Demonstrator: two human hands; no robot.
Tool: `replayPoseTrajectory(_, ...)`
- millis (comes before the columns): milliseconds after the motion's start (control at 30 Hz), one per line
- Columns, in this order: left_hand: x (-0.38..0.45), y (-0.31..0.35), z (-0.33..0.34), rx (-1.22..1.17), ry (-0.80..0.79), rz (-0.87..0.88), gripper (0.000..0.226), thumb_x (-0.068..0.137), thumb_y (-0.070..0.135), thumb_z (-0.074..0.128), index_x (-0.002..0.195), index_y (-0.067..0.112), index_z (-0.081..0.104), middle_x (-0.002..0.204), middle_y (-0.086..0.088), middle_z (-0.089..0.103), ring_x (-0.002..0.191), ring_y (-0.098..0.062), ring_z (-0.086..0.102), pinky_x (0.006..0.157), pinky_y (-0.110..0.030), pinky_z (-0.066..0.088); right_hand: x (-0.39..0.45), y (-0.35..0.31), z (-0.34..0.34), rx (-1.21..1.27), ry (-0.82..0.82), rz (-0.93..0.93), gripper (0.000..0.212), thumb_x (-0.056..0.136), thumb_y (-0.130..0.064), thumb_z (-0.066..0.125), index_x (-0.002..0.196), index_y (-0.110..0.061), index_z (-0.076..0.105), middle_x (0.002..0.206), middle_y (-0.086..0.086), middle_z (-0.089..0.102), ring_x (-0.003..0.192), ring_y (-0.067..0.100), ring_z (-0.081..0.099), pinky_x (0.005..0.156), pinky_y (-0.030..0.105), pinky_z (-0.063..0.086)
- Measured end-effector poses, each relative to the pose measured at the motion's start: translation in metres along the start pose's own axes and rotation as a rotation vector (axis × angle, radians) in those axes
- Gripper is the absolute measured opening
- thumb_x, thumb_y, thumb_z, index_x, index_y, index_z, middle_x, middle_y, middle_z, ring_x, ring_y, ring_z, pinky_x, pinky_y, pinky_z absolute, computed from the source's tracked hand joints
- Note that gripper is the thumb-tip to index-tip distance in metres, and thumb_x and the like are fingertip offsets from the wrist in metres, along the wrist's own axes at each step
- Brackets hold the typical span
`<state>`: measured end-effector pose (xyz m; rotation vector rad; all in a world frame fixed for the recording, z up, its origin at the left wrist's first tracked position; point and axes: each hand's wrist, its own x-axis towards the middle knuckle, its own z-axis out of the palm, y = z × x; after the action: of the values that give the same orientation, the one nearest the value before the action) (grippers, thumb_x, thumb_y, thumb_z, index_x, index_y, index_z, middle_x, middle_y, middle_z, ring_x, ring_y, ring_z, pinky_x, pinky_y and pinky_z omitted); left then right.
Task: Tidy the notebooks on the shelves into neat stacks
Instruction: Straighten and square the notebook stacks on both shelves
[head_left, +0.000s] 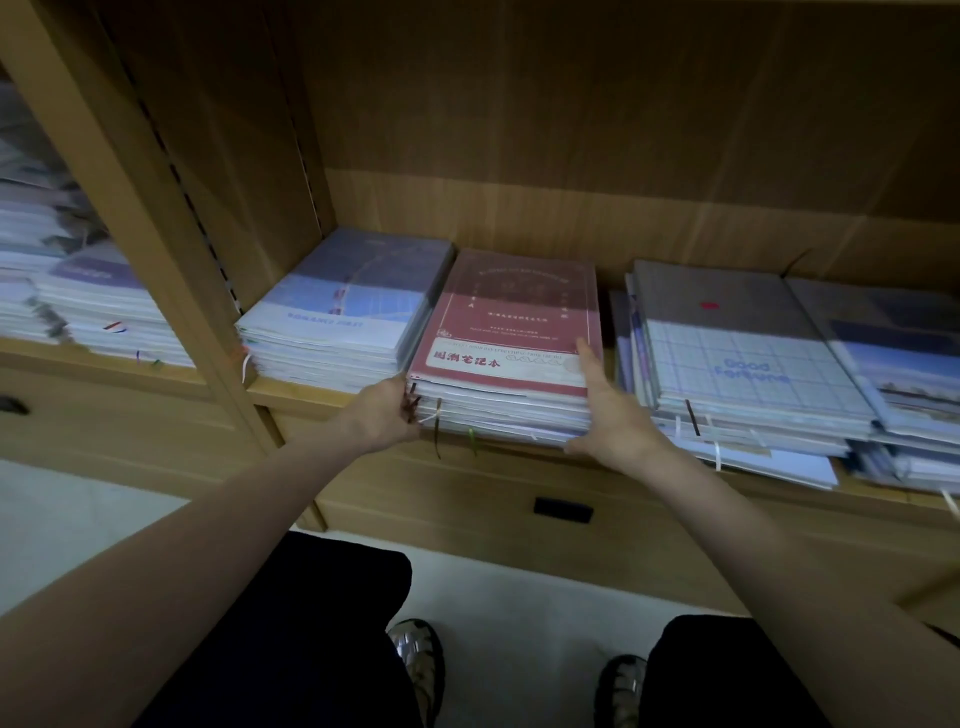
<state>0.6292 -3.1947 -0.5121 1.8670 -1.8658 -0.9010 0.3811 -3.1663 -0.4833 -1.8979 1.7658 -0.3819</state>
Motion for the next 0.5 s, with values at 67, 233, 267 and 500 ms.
replayPoseTrajectory(67, -0.001, 0.001, 0.002, 0.002, 0.011, -0.009, 0.044, 0.076, -0.001, 0.07, 0.112, 0.01, 0.048, 0.109, -0.013, 0.064, 0.103, -0.028, 0.06, 0.096, -0.043, 0.047, 0.003, 0.003, -0.001, -0.012, 0.027, -0.012, 0.115, 0.079, 0.0, 0.07, 0.145, -0.039, -0.017, 0.129, 0.014, 0.051, 0.083, 0.02, 0.062, 0.08, 0.036, 0.055)
replayPoseTrajectory(233, 0.0, 0.0, 0.001, 0.059, -0.028, 0.03, 0.044, 0.084, 0.0, 0.059, 0.126, -0.005, 0.045, 0.119, -0.024, 0.057, 0.113, -0.038, 0.053, 0.097, -0.041, 0.042, 0.007, 0.01, -0.004, 0.028, 0.051, -0.024, 0.113, 0.078, 0.001, 0.07, 0.147, -0.034, -0.013, 0.125, 0.008, 0.055, 0.096, 0.02, 0.059, 0.086, 0.031, 0.051)
replayPoseTrajectory(267, 0.0, 0.002, 0.002, 0.067, -0.031, 0.024, 0.043, 0.085, -0.002, 0.057, 0.126, -0.007, 0.045, 0.12, -0.025, 0.056, 0.113, -0.039, 0.052, 0.096, -0.04, 0.041, 0.008, 0.011, -0.004, 0.033, 0.058, -0.021, 0.113, 0.078, 0.001, 0.071, 0.148, -0.034, -0.012, 0.127, 0.007, 0.054, 0.101, 0.021, 0.058, 0.089, 0.032, 0.05)
replayPoseTrajectory(500, -0.001, 0.003, 0.007, -0.017, -0.021, -0.001, 0.035, 0.078, -0.008, 0.059, 0.104, 0.011, 0.046, 0.107, -0.021, 0.062, 0.105, -0.037, 0.058, 0.094, -0.046, 0.047, 0.014, 0.016, -0.009, -0.033, 0.049, -0.018, 0.114, 0.075, -0.007, 0.076, 0.149, -0.029, -0.008, 0.128, 0.01, 0.054, 0.091, 0.019, 0.055, 0.08, 0.027, 0.047)
